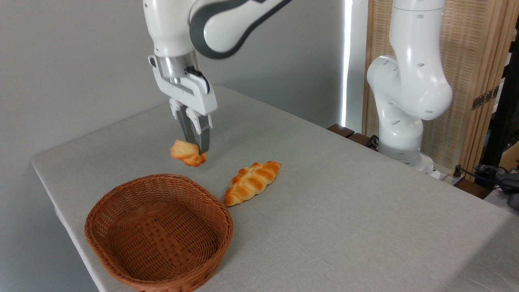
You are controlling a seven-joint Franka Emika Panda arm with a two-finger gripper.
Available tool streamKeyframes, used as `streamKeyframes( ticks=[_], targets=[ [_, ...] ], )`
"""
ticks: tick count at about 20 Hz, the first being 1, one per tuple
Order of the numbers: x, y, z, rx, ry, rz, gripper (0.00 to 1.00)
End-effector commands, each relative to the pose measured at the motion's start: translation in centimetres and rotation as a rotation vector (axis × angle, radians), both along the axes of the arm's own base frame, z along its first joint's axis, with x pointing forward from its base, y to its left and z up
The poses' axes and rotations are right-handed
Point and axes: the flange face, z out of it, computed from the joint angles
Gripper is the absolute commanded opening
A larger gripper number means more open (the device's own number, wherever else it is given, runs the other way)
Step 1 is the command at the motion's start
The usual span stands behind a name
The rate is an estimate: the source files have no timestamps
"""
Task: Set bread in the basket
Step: 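Lift the bun and carry it over the wicker basket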
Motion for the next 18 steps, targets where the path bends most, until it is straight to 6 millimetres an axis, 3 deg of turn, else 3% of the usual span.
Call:
streamKeyframes(
  ticks=[1,8,10,13,18],
  targets=[
    [0.2,-0.3,3.0,-0.034,-0.017,0.026,0.46],
    [1.7,1.1,6.3,-0.077,-0.079,0.057,0.49],
    [2.8,3.3,6.9,-0.076,-0.097,0.093,0.49],
    [3.6,4.4,7.2,-0.082,-0.122,0.112,0.49],
    [6.5,7.0,8.1,-0.119,-0.261,0.158,0.52]
  ],
)
